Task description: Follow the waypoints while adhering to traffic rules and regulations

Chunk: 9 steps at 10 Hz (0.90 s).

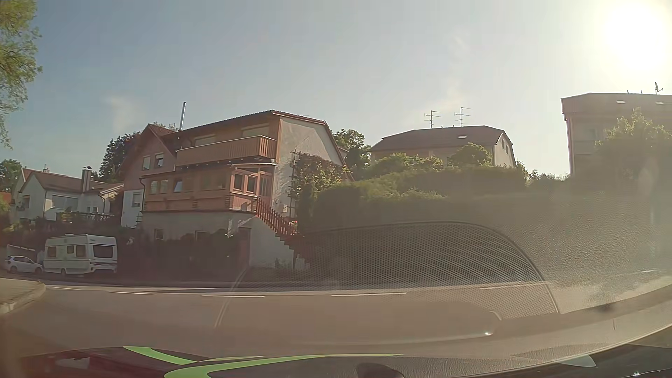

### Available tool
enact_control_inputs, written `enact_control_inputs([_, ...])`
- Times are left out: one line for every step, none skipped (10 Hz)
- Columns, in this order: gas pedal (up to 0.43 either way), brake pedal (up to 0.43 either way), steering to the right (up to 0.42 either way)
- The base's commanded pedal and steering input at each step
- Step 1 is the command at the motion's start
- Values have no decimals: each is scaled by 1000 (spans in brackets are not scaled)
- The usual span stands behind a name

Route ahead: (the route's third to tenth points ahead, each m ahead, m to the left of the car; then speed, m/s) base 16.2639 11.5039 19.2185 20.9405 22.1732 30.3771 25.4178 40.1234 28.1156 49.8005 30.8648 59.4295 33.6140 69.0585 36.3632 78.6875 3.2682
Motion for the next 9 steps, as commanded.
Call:
enact_control_inputs([0, 0, 272])
enact_control_inputs([0, 6, 261])
enact_control_inputs([0, 24, 251])
enact_control_inputs([0, 73, 234])
enact_control_inputs([0, 104, 216])
enact_control_inputs([0, 128, 196])
enact_control_inputs([0, 140, 179])
enact_control_inputs([0, 165, 158])
enact_control_inputs([0, 189, 133])
